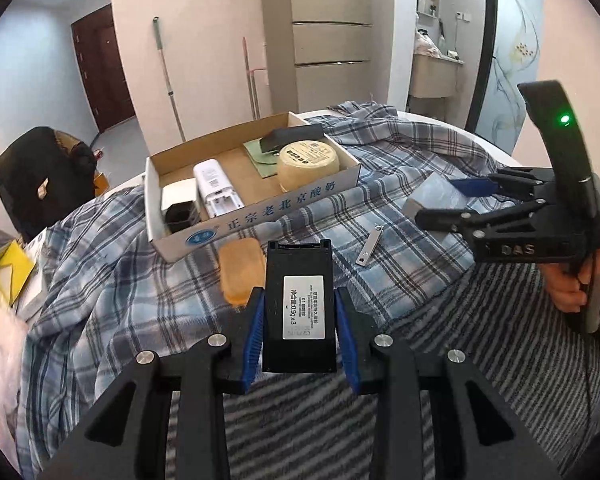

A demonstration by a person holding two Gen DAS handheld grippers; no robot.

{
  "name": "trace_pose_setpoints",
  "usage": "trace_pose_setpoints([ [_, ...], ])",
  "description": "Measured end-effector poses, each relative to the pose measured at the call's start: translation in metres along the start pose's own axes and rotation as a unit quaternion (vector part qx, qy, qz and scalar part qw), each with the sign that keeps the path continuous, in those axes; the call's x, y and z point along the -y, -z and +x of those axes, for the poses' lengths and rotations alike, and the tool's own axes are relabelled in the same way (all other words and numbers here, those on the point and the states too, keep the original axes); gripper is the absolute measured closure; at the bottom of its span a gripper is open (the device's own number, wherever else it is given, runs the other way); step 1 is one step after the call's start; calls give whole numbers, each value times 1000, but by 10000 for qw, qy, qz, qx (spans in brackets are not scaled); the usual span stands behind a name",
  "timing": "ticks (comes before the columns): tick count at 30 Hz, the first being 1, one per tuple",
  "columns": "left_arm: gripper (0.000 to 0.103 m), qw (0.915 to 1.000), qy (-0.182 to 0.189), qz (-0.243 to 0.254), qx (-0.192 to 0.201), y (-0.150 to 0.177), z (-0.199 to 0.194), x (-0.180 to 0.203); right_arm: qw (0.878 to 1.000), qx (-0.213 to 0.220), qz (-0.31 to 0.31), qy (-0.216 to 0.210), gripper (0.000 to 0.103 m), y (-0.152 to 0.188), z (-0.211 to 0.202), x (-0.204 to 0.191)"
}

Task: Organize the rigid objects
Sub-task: 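Grasp the black battery pack with the left gripper while the right gripper holds the card box, then carry the battery pack and card box over the box with both grippers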

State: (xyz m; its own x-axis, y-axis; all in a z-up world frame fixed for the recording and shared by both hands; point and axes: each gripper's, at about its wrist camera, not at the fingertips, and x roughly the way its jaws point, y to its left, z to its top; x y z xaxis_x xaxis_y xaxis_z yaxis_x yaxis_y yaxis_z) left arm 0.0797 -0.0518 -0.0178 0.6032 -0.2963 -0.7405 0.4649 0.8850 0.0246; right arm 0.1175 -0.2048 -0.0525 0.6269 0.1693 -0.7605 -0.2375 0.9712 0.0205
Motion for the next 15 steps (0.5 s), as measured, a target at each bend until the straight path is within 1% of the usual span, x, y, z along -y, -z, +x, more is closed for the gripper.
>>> trace_pose_setpoints([
  [4, 67, 9998, -101, -82, 176, -3, -17, -8, 9996, -67, 255, 41, 41, -6, -4, 9],
  [7, 67, 9989, -155, -28, 442, -9, -33, -12, 9990, -32, 380, 222, 41, -15, -17, 18],
  [12, 67, 9966, -334, -239, 709, -34, -50, -24, 9967, 403, 310, 636, 41, -46, -59, 24],
  [15, 67, 9930, -687, -399, 873, -58, -56, -35, 9954, 669, 324, 609, 41, -70, -80, 20],
])
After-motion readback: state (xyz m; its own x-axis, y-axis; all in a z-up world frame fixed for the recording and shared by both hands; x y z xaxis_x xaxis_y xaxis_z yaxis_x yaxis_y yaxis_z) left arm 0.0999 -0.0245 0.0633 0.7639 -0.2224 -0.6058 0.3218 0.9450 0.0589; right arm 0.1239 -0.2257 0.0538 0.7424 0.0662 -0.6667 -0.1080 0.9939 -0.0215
